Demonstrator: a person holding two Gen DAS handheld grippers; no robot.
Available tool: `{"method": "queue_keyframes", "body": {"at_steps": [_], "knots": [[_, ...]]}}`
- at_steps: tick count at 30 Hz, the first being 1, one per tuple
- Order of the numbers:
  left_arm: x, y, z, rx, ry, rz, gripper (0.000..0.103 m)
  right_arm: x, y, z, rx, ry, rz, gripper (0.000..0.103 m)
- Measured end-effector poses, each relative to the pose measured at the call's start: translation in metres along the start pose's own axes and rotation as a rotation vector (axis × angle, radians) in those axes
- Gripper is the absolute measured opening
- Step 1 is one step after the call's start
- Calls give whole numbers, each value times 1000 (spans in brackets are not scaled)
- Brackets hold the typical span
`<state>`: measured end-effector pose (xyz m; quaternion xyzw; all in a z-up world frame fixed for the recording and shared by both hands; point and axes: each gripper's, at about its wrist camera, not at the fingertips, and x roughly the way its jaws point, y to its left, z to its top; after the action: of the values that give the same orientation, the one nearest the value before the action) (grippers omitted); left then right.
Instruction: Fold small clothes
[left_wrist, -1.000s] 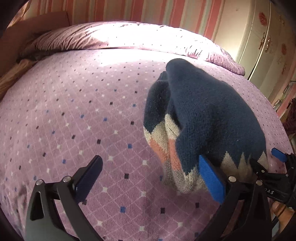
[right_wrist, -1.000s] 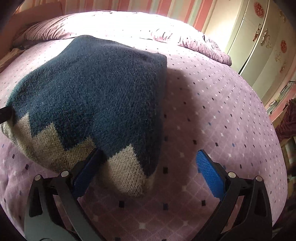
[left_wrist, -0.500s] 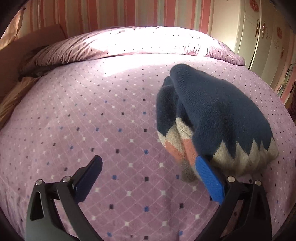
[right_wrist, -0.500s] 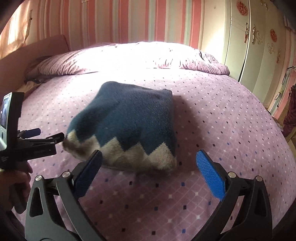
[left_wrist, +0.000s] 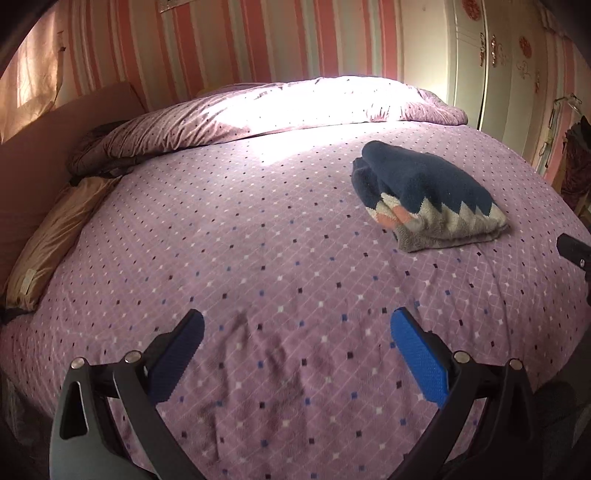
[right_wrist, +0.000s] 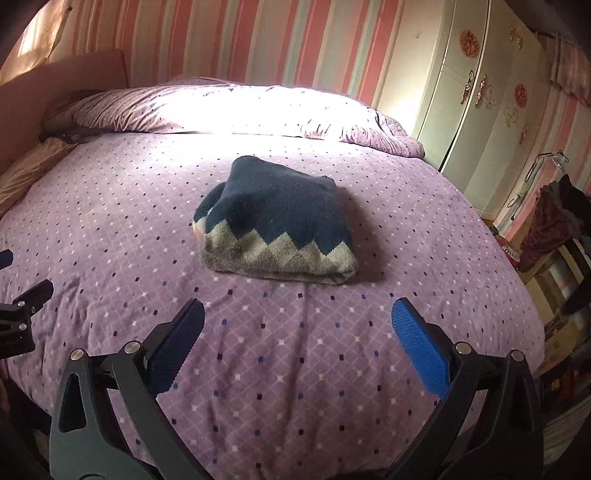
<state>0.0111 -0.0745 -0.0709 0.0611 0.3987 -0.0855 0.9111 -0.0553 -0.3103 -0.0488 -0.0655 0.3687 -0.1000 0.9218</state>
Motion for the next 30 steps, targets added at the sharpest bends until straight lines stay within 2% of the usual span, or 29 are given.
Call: {"method": "queue_keyframes", "body": {"at_steps": [3, 8, 11, 15, 20, 30], "knots": [[-15, 11, -8, -40, 22, 13, 101, -18, 16, -4, 8, -17, 46, 100], [-42, 29, -22, -84, -9, -12, 101, -43, 38, -6, 1, -60, 124, 100], [-54, 41, -25, -122, -36, 0, 101, -52, 45, -6, -17, -81, 120, 100], [-58, 56, -25, -140, -51, 76, 101, -52, 46, -6, -12, -72, 117, 100], [-59, 71, -26, -177, -44, 89, 101, -51, 45, -6, 6, -71, 132, 100], [-73, 74, -20, -192, -72, 100, 101, -52, 41, -4, 30, -76, 182, 100]]}}
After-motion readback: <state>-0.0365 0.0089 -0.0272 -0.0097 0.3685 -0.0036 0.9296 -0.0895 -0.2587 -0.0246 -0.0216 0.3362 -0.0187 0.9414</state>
